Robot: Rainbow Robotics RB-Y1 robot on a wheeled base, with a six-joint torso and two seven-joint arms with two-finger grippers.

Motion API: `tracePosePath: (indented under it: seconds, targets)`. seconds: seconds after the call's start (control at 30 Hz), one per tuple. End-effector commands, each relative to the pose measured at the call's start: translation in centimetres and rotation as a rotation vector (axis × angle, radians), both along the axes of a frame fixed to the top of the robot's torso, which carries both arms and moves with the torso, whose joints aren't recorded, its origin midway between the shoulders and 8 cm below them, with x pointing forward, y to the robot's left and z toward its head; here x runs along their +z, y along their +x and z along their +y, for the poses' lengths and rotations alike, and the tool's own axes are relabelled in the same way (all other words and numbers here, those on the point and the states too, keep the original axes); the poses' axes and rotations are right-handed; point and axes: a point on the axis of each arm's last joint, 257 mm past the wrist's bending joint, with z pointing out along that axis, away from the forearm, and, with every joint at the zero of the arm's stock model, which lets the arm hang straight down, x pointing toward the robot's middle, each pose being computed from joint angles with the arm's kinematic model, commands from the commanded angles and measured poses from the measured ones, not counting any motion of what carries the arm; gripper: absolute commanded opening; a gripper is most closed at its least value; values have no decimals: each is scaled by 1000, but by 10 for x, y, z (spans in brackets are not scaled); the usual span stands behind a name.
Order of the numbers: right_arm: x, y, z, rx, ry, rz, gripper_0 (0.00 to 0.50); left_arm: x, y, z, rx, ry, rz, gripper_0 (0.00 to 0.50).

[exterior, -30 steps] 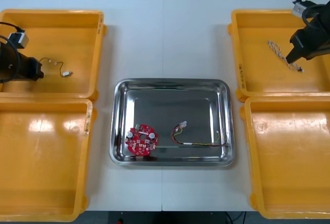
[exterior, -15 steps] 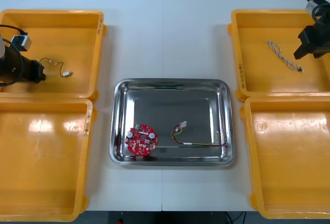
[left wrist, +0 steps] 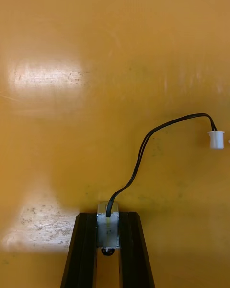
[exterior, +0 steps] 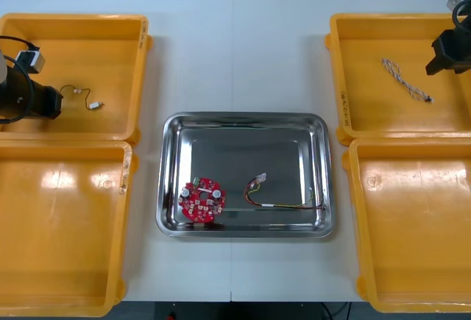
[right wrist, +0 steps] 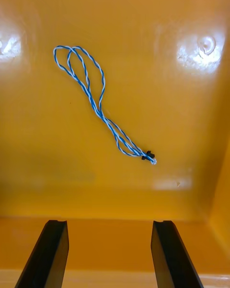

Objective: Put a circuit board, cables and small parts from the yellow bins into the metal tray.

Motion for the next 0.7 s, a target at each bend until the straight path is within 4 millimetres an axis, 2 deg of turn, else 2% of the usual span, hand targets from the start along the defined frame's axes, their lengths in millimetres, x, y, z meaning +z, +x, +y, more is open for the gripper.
tracePosePath:
  seconds: [0.03,0.17,0.47,0.7]
  targets:
    - [27,22,13,59,0,-83,500,-5,-1,-6,-68,28,-2,0]
    - [16,31,15,113,-23,-98,500,5,0,-3,-61,25,-4,0]
    - [-3,42,12,189,-45,-119,500,49,-13,-5,-61,28,32,0]
    - [-7,50,18,263,-85,-143,500,73,-27,-24,-32,8,59,0]
